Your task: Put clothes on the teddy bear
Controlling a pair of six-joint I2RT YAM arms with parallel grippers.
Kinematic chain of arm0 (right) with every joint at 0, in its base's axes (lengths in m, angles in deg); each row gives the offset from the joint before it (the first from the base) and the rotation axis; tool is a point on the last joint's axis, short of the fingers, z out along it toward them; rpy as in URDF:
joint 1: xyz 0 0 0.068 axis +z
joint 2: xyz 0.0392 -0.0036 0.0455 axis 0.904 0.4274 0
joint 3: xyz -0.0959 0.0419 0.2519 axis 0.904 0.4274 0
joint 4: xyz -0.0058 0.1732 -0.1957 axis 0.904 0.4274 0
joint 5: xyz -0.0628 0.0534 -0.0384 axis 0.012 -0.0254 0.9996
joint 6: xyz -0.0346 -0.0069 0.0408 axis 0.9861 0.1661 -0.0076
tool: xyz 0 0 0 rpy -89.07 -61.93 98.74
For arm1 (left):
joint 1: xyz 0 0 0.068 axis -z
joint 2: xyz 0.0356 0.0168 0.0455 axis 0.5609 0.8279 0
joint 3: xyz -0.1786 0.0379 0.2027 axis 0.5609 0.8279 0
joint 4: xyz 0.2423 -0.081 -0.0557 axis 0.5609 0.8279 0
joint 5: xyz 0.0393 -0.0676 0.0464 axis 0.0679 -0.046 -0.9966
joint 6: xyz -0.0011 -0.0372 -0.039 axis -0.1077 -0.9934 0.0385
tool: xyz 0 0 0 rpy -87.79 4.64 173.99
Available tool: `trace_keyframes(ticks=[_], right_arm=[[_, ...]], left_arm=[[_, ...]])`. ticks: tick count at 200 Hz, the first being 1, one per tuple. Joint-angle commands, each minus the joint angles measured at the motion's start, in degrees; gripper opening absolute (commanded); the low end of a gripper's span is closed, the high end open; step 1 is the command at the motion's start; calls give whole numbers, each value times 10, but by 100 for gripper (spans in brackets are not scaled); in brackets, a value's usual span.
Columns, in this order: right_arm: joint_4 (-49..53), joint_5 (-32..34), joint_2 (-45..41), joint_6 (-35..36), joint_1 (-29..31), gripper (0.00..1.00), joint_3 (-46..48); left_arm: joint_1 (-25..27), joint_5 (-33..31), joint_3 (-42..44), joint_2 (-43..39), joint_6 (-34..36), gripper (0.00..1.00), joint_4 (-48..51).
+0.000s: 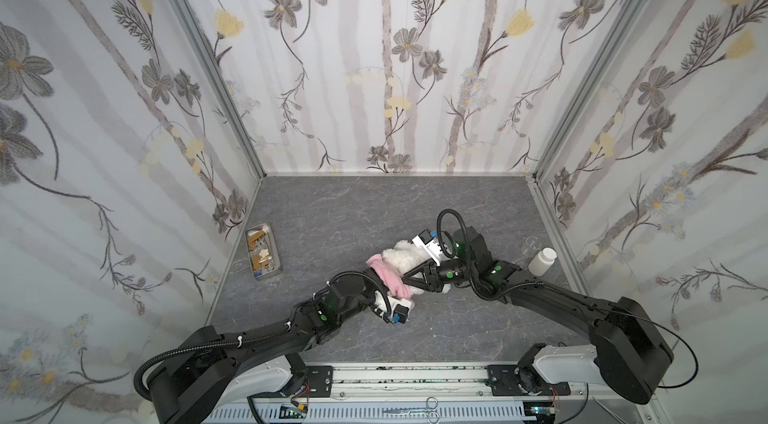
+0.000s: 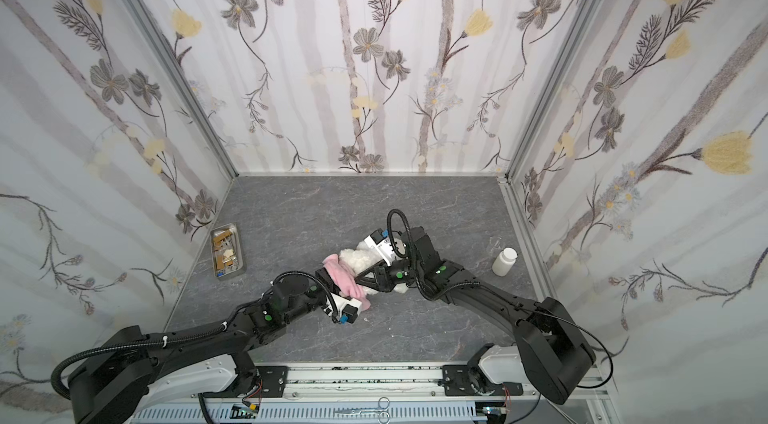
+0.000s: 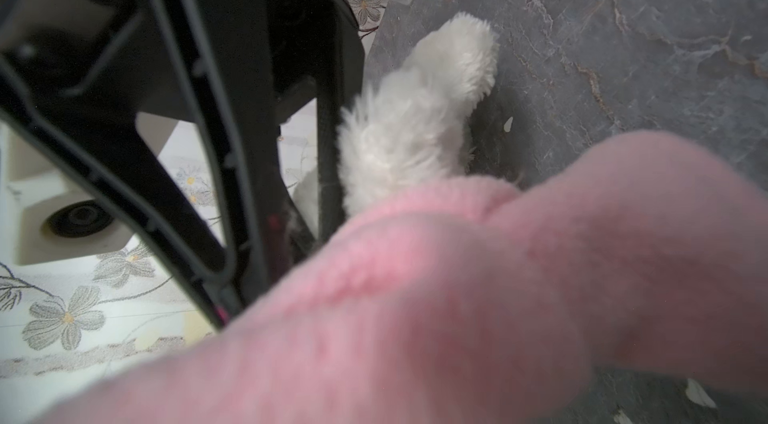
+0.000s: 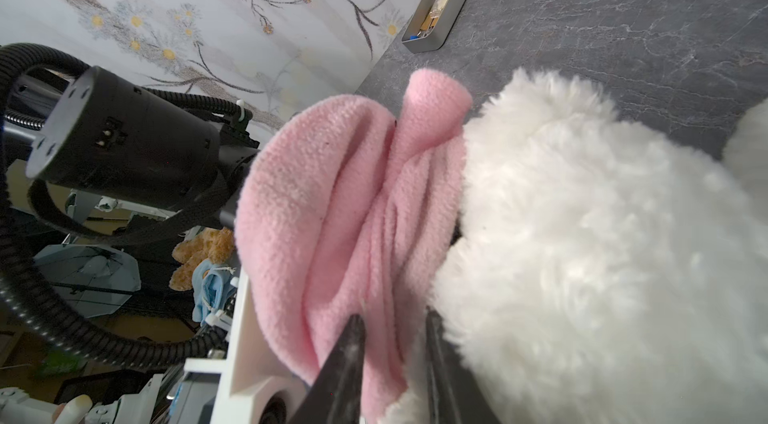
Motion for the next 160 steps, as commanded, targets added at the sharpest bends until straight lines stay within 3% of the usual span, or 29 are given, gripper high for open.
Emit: trace_keyframes(ticks=[1,30,56,111,160], right_arm=[[-6,-20,12,-7,1,30,-6],[-113,-67,15,-81,7,29,22],[-142,-76,17,-104,16,26,21],[-76,-15,20,-71,11,2,4],[-136,23,-23,-141,-35,0,33]], left_arm=[[1,9,2,-8,-14,0,-40],[3,9,0,-7,-13,0,-40],[4,6,-3,-6,-9,0,-39],[5,5,2,-13,-6,0,-34],[8,12,3,-11,8,0,-16]])
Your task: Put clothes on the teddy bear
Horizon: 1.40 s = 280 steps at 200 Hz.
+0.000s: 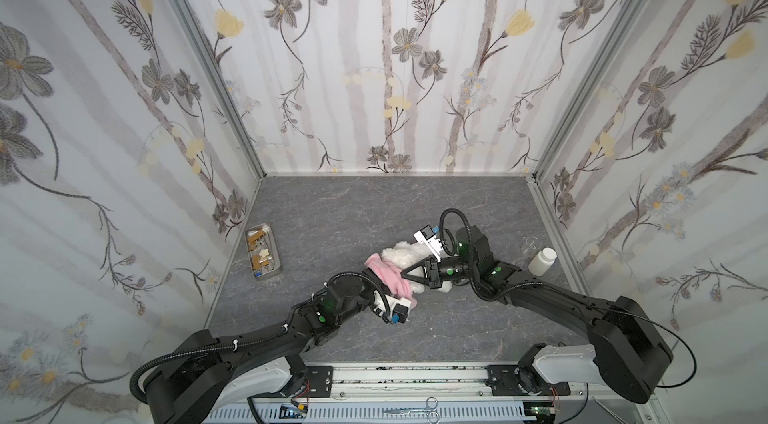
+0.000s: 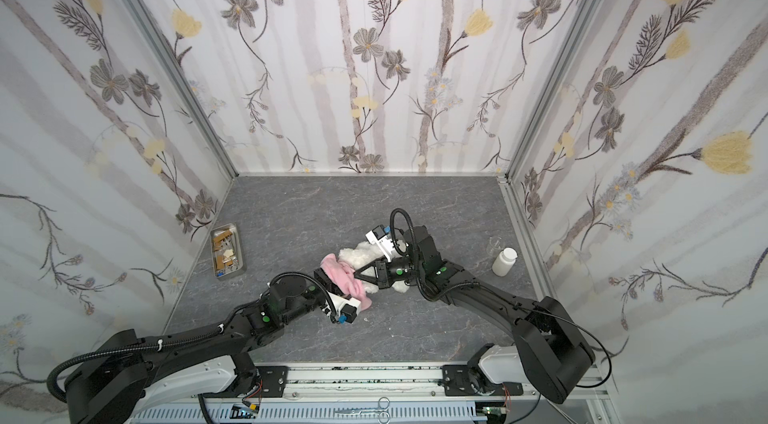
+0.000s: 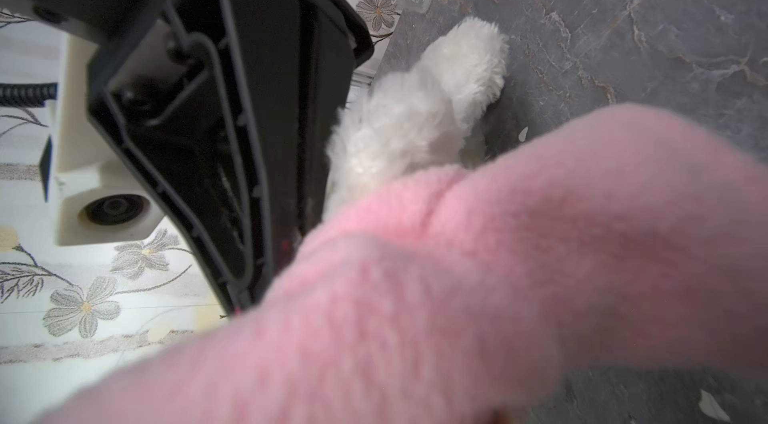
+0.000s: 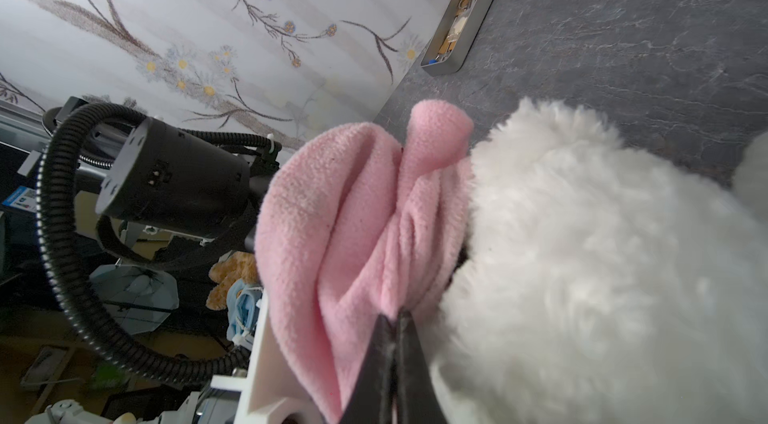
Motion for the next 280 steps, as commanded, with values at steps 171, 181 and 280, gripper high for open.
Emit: trace_keyframes(ticks=[171,181,280], right_arm=[[92,127,-19,-40,-65,0,7],[106,120,-15,-17,-64,0,-1],[181,176,-121,116,-127,42,-74]], left_arm=[[0,0,-17,-12,-103,0,-60],[-3,-5,-23,-10,-122,0,-61],[-10,-43,-44,-20,-346,0,-10]])
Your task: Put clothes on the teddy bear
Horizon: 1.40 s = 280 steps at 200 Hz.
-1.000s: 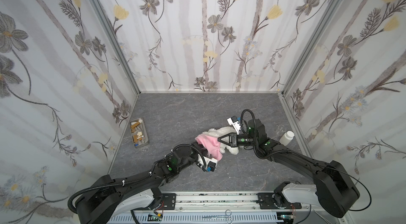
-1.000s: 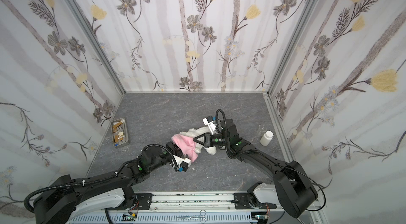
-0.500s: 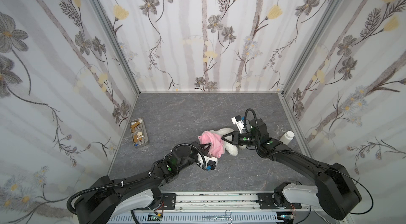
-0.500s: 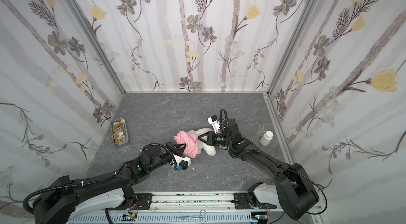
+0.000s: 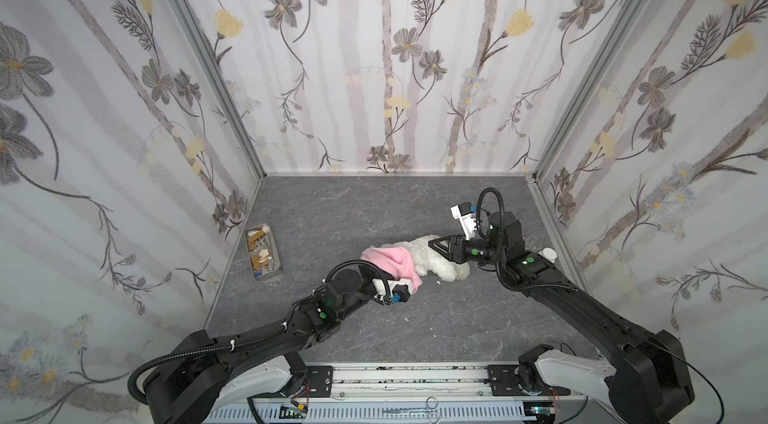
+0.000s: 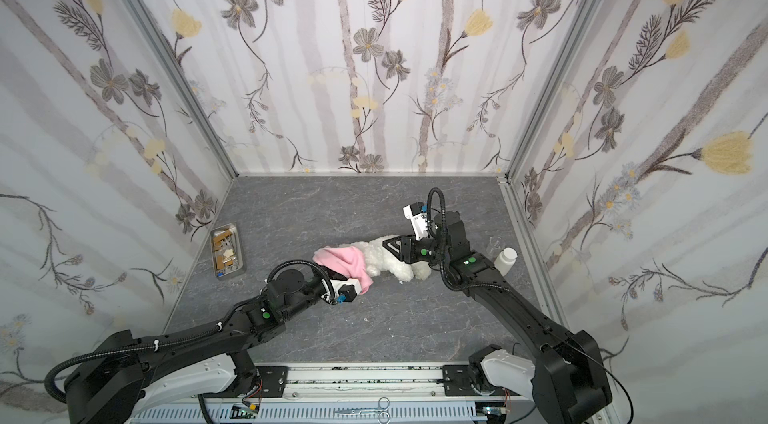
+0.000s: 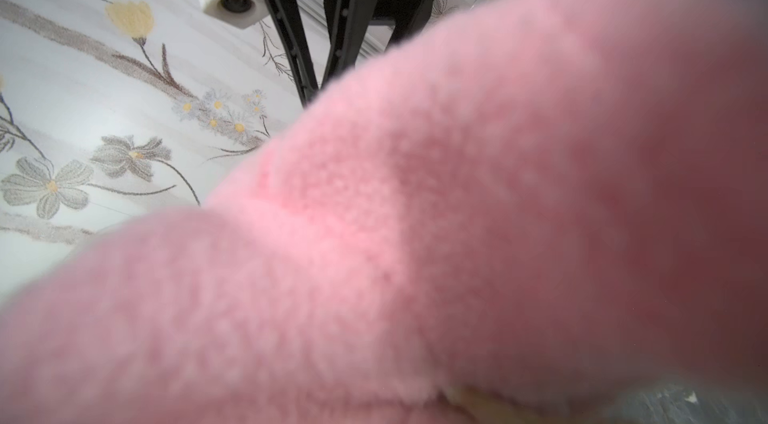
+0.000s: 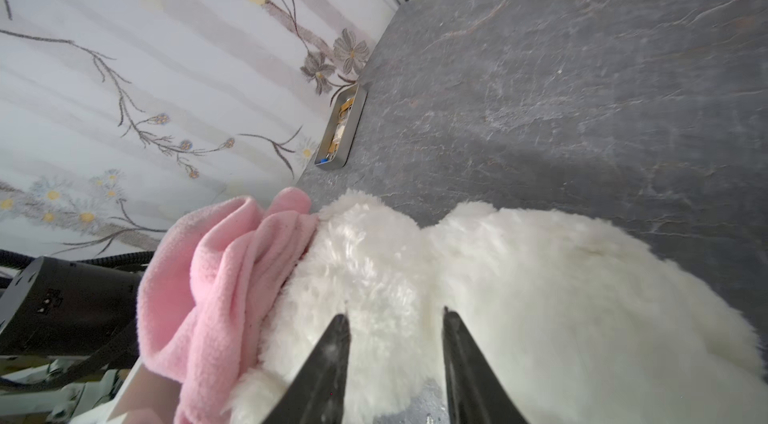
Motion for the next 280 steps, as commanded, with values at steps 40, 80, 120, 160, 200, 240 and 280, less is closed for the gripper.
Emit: trace_keyframes(ticks=[40,80,120,160,200,240,280], right_arm=[[-52,35,-61,93,35,42,13],[-87,2,-57,125,95,38,14],[-93,49,-16,89,124,36,-2],[-181,7,27,20,173,13,82],[-202,-26,20,7,181,12,129],[-239,-88,-10,-43,88,20,142],[-274,-173,11,-52,86,23,135]], left_arm=[[-14,18,-34,-42,-260,0,73],[-32,67,-11,-69,-215,0,50],[-31,49,-12,-38,-69,0,24],[-30,35,34,-6,43,0,-113],[-11,11,31,43,158,0,-117],[29,-1,47,21,216,0,-81],[40,-9,51,21,233,0,-68]])
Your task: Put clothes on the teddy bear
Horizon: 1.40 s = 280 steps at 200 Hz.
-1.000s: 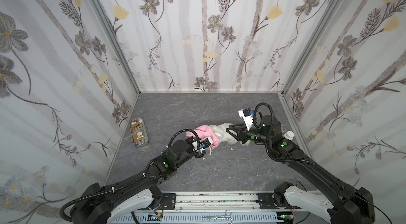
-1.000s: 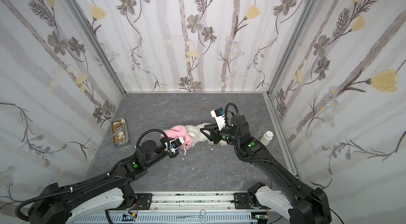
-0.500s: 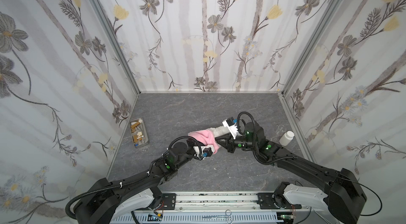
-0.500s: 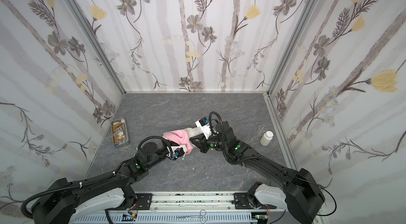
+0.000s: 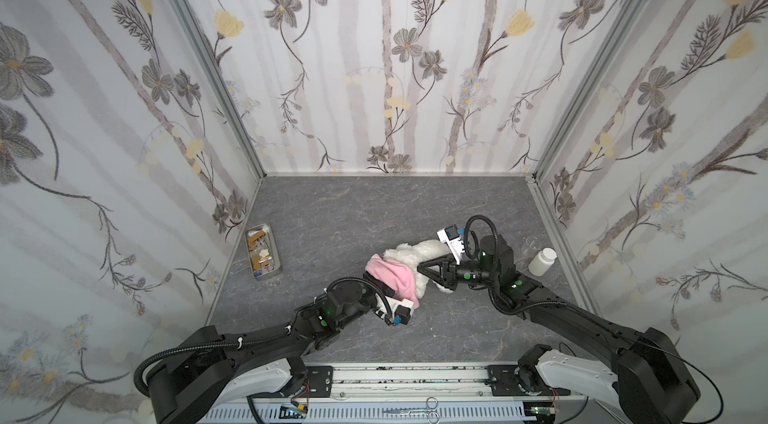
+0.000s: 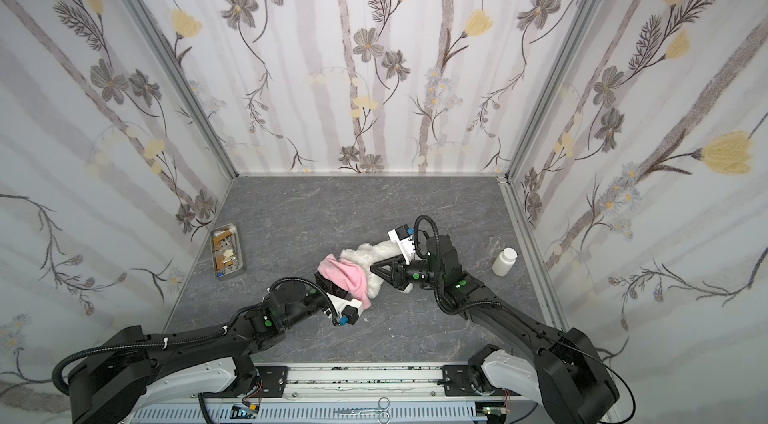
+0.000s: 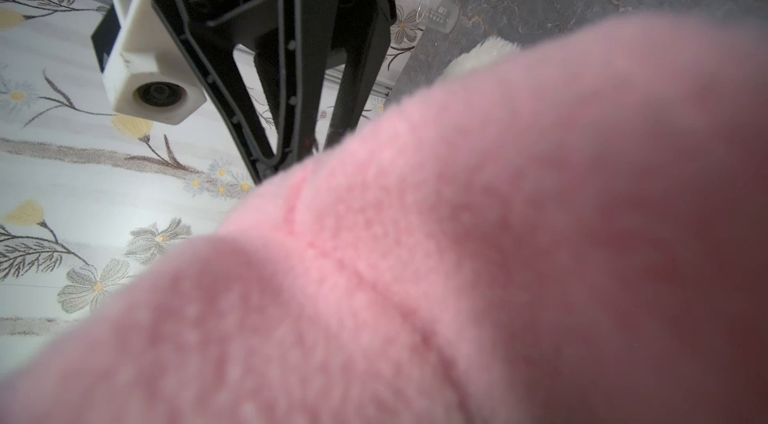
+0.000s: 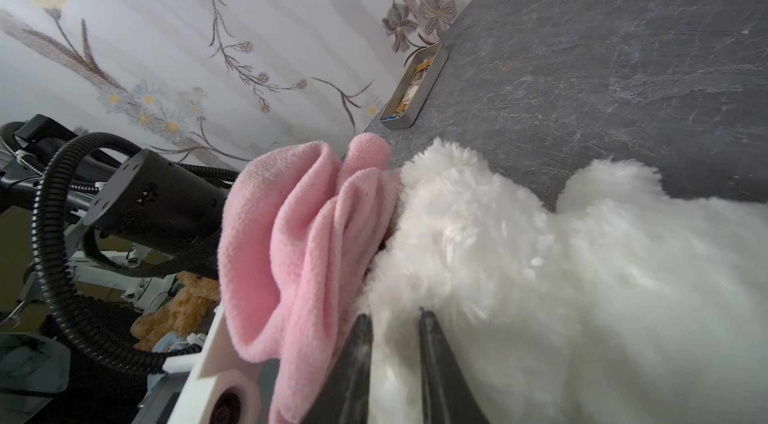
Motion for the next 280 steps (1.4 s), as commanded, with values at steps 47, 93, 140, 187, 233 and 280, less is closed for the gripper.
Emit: trace_keyframes(ticks=[47,93,140,187,233,280], right_arm=[[-48,-57,32,-18,15,20,-14],[-51,-43,53,-39,24,20,-15],[-127,-76,79,-99,48,15,-17],[-59,4,52,-105,18,0,-23],[27,87,54,-166,8,0,-29],[87,120,55,-157,2,0,-28]], left_arm=[[13,0,-1,20,34,0,-10],[17,-4,2,12,35,0,-8],[20,-6,-1,14,46,0,5],[24,-9,0,14,47,0,9],[28,-8,-1,0,40,0,6],[27,-20,0,-17,-4,0,-33]])
